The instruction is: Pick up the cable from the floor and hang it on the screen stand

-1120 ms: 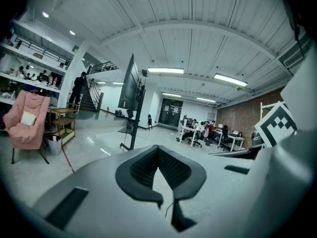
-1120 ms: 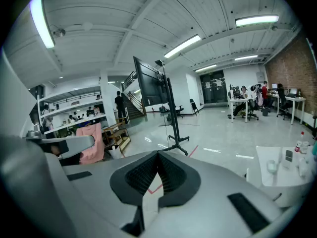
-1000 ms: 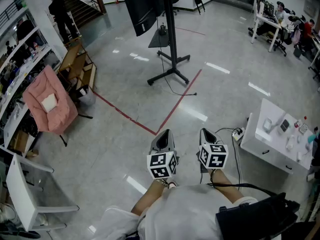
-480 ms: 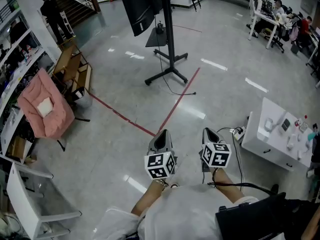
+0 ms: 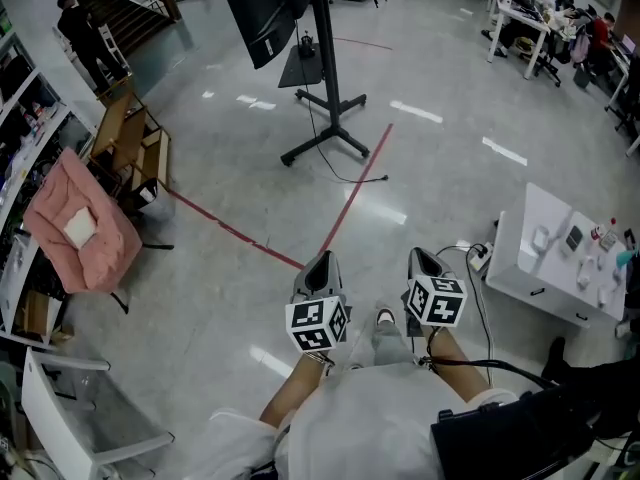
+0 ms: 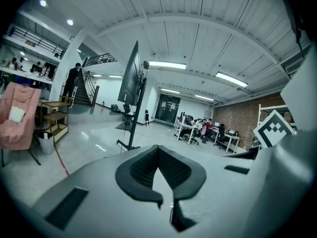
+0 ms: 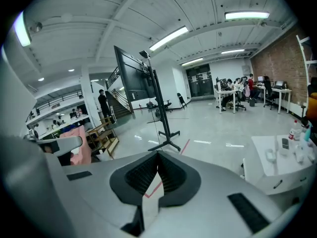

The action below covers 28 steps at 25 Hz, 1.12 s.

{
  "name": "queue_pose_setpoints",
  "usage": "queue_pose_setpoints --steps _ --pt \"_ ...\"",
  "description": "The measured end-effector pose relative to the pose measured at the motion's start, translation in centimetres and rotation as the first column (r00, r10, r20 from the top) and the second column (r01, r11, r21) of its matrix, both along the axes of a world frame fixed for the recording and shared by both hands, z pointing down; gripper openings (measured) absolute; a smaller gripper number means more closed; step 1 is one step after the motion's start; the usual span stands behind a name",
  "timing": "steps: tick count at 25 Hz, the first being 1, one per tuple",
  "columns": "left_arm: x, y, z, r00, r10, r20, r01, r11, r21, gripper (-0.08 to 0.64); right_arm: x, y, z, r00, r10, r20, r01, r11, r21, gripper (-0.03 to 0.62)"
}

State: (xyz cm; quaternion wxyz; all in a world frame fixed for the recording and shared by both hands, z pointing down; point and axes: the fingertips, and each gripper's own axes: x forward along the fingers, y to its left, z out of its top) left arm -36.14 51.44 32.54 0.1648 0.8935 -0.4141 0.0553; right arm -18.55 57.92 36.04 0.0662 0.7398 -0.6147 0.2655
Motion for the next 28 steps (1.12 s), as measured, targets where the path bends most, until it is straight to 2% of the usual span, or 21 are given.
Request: queue_pose_setpoints --steps 5,14,21,28 --pt "1.8 -3.6 0.9 1.000 0.006 0.007 -0.006 1.000 -0.007 0.002 2.2 -4.1 0.4 1.000 0.012 0.004 -0.012 1.000 0.002 0.017" --pt "6.1 -13.2 0.5 0.999 -0.031 0.033 0.032 0.999 -0.018 0.002 7.1 -14.4 0.3 1.000 -0.030 0.006 0.031 0.999 -0.032 0.018" --pt "11.2 -20.1 1.0 0.998 -0.043 0.042 0.044 0.998 -0.036 0.002 12.2 -21.7 0.4 0.998 -0.059 -0.017 0.058 0.997 -0.048 0.018" --pt "15.8 -24.9 1.9 0.996 -0.062 0.060 0.065 0.997 -0.048 0.002 17.6 -26.4 1.4 0.998 -0.057 0.005 0.057 0.996 -0.063 0.018"
